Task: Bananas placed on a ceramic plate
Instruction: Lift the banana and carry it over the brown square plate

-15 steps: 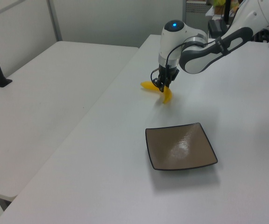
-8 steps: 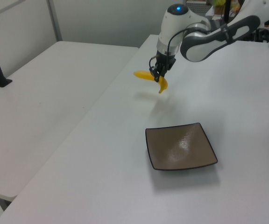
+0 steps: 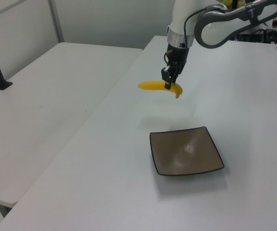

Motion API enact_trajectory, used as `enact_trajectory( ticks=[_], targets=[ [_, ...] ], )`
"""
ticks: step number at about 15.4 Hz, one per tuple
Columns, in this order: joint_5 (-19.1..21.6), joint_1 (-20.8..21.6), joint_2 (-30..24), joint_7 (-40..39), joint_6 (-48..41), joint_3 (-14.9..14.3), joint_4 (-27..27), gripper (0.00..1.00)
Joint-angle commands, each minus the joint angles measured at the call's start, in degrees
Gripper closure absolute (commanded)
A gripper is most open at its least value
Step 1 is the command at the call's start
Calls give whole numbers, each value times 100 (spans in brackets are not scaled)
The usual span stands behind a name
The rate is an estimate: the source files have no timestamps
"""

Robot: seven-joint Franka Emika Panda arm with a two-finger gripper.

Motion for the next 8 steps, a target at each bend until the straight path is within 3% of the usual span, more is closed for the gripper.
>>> enact_trajectory(
  ticks=[1,4,8],
  targets=[
    [308,210,-455,-177,-69,167,-418,82],
    [379,316,-736,-142,-87,430,-717,81],
    [371,483,-711,-28,-122,782,-884,80]
  ],
)
